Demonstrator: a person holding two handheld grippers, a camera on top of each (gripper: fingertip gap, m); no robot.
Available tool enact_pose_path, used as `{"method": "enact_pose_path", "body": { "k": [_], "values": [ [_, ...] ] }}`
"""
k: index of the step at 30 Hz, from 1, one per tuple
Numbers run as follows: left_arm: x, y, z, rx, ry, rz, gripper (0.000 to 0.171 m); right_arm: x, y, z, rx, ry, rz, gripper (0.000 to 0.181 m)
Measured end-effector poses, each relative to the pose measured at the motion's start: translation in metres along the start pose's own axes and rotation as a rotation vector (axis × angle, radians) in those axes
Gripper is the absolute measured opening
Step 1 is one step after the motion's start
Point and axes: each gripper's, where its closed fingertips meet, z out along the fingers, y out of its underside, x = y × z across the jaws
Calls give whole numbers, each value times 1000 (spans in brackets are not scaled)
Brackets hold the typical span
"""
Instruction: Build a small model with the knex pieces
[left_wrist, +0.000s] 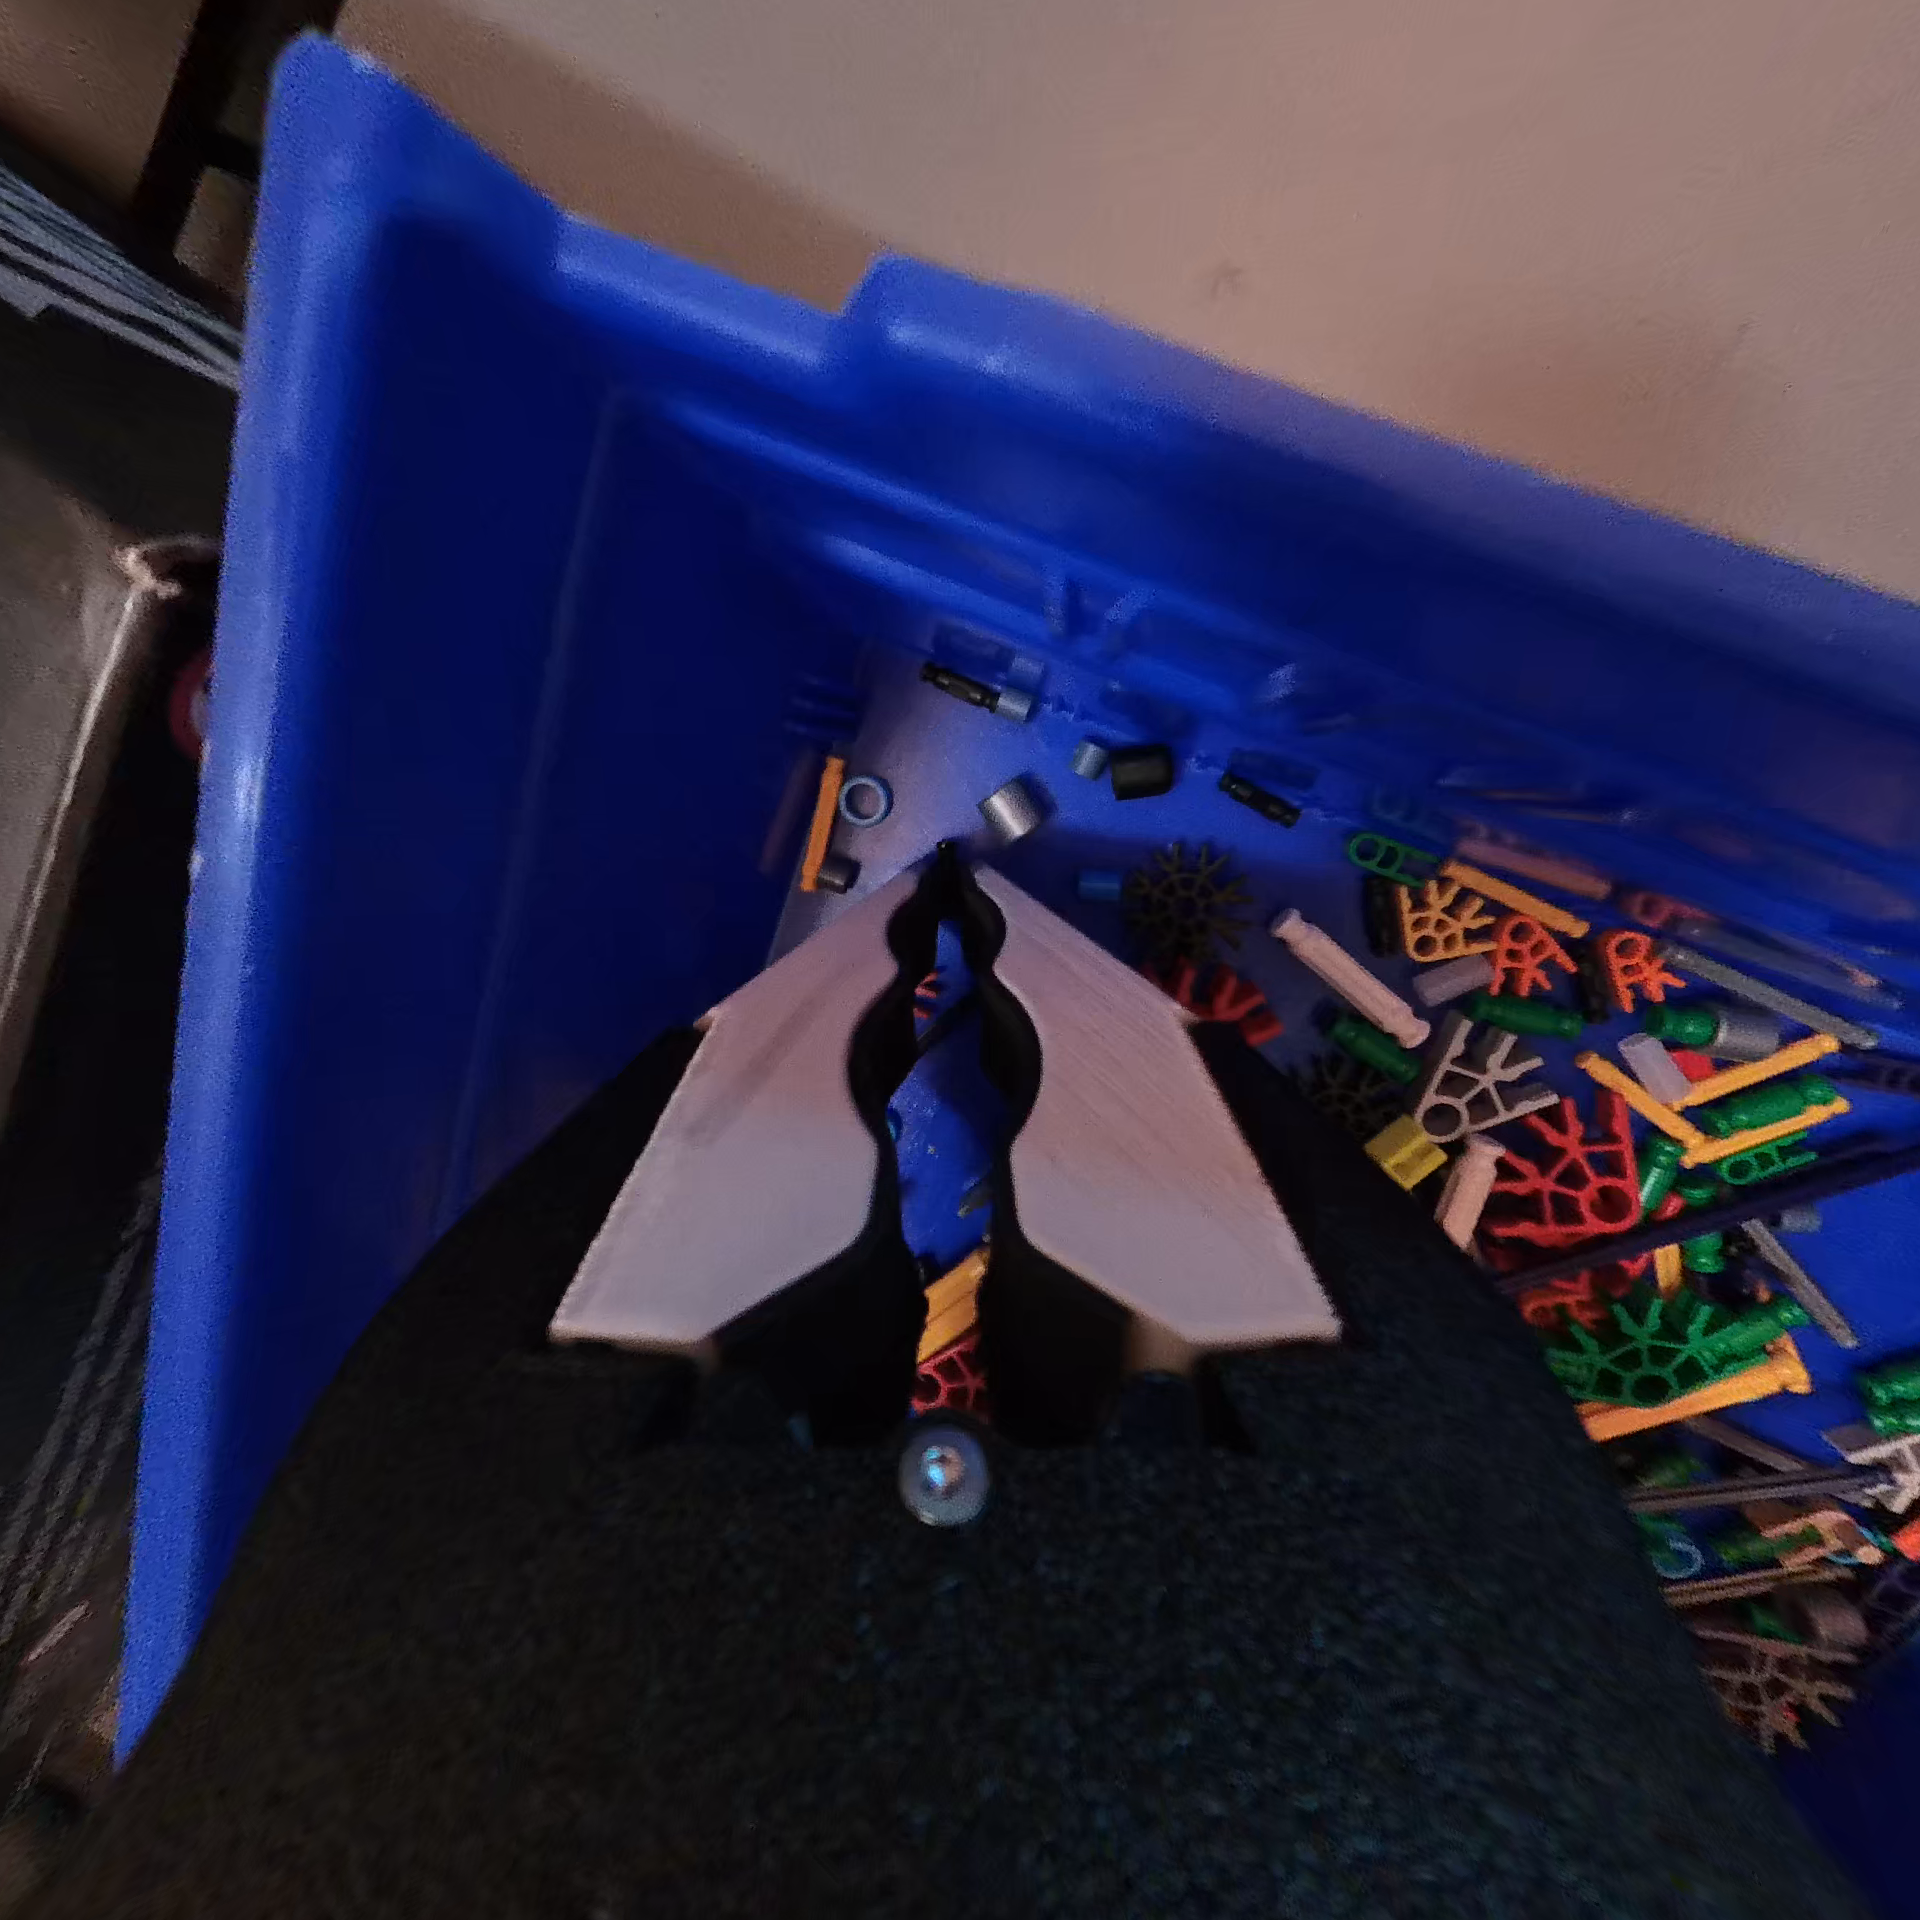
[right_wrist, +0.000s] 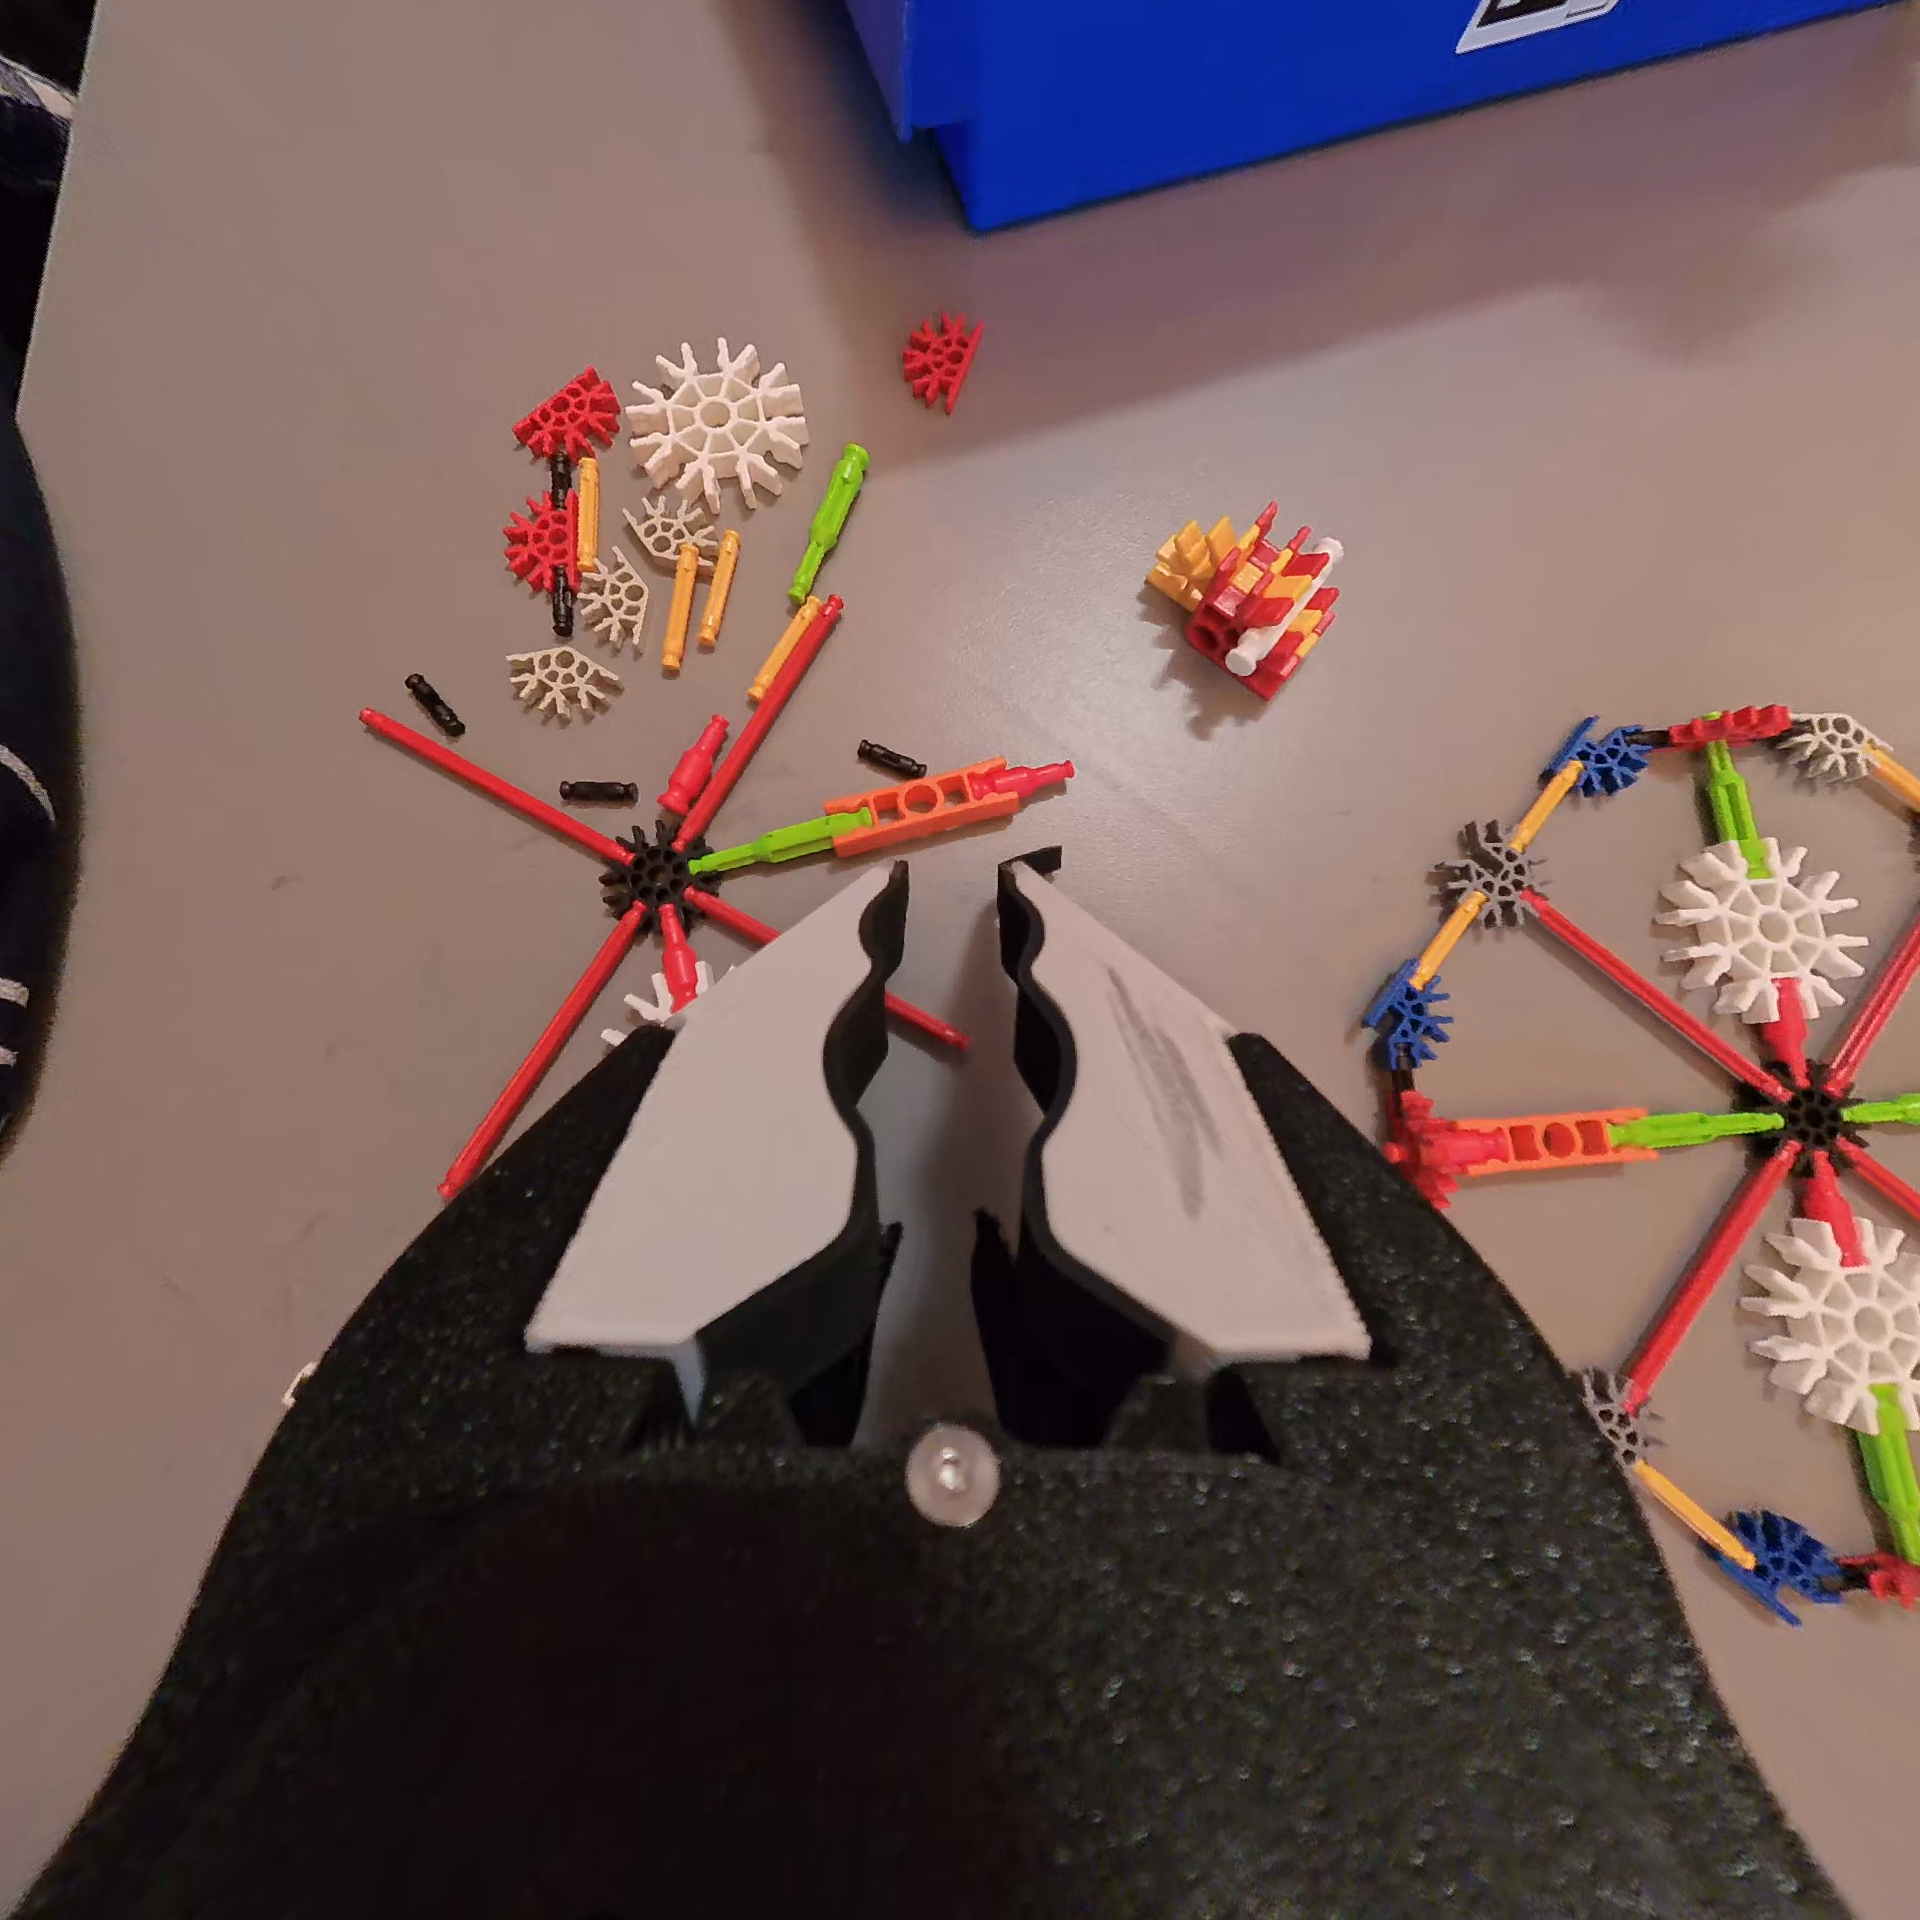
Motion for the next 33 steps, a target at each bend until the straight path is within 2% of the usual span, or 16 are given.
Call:
{"method": "enact_pose_path", "body": {
  "k": [1,6,11,16,18,20,22,24,27,30,33],
  "values": [
    [0,0,0,3,-10,15,3,0,0,0,0,1,-1,17],
    [2,-5,-14,44,-43,39,3,1,-2,-2,7,8,-4,17],
    [23,-19,-70,160,-61,77,3,1,-4,-4,12,15,-8,17],
    [72,-37,-140,290,-106,182,1,2,-6,-7,15,30,-18,17],
    [103,-44,-159,335,-93,235,2,3,-7,-9,22,39,-16,17],
    [146,-52,-169,387,-12,294,2,5,-8,-12,26,50,-14,17],
    [193,-58,-172,423,89,359,2,6,-9,-13,29,56,-15,17],
    [228,-58,-165,399,96,451,2,6,-9,-14,30,61,-18,17],
    [284,-59,-151,398,190,517,2,7,-10,-16,34,66,-19,17],
    [311,-47,-122,325,195,582,2,6,-11,-17,36,68,-24,17],
    [319,-35,-94,263,202,583,3,5,-12,-17,36,68,-29,17]
  ]
}}
